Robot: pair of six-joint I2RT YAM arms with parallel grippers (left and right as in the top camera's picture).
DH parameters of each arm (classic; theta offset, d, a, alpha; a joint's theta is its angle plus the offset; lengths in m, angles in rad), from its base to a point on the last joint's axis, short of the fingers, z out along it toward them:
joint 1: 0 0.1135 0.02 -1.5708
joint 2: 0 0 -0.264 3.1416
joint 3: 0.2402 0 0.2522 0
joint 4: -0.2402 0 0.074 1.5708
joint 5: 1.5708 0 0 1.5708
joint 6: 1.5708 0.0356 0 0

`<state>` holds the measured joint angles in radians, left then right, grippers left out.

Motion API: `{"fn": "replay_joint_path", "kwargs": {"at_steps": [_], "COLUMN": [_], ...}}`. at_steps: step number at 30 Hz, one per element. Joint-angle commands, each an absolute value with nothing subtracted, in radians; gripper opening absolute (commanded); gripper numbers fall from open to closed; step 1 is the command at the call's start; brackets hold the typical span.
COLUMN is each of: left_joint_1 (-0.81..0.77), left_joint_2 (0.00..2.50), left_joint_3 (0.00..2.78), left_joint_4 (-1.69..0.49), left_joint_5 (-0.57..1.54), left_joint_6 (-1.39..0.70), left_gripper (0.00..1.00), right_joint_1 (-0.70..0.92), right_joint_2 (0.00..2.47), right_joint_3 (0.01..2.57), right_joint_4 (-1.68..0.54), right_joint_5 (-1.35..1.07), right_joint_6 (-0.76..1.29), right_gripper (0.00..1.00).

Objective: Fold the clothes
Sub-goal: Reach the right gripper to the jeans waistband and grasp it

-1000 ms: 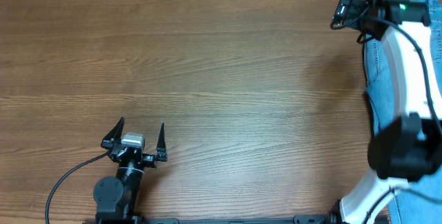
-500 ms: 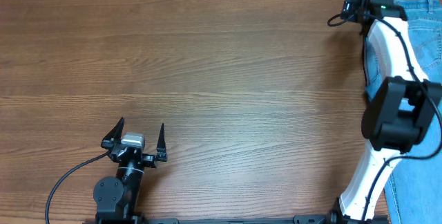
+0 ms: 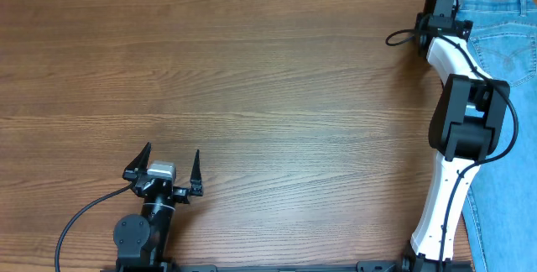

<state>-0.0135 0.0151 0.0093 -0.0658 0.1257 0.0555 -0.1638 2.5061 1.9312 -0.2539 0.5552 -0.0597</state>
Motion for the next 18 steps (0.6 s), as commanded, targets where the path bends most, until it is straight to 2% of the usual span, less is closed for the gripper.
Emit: {"fn": "replay_joint_path", "kwargs": {"at_steps": [1, 4, 8, 9, 16, 18], "left_joint_1": [-0.012, -0.012, -0.012, -0.012, -0.012, -0.012], "left_joint_2": [0.006, 0.006, 0.006, 0.006, 0.006, 0.006], "left_joint_3": [0.005, 0.005, 0.005, 0.005, 0.005, 0.005], "left_joint_4": [-0.067, -0.067, -0.067, -0.067, -0.067, -0.067], "left_joint_5": [0.120, 0.120, 0.120, 0.120, 0.120, 0.120], "left_joint_6": [0.068, 0.068, 0.068, 0.068, 0.068, 0.068], "left_gripper": [1.00, 1.00, 1.00, 1.00, 1.00, 1.00], "right_joint_1": [-0.199, -0.218, -0.232, -0.233, -0.216, -0.205], "right_joint_2": [2.546, 2.546, 2.546, 2.546, 2.546, 2.546], "right_joint_3": [1.952, 1.952, 1.952, 1.952, 1.955, 1.959], "right_joint_4": [-0.242, -0.242, -0.248, -0.250, -0.247, -0.248], "right_joint_5": [0.602, 0.601, 0.593, 0.580, 0.527, 0.522], "right_joint_6": [-0.060, -0.060, -0.060, -0.060, -0.049, -0.048], "right_gripper": [0.87, 0.81, 0.62, 0.60, 0.64, 0.68]}}
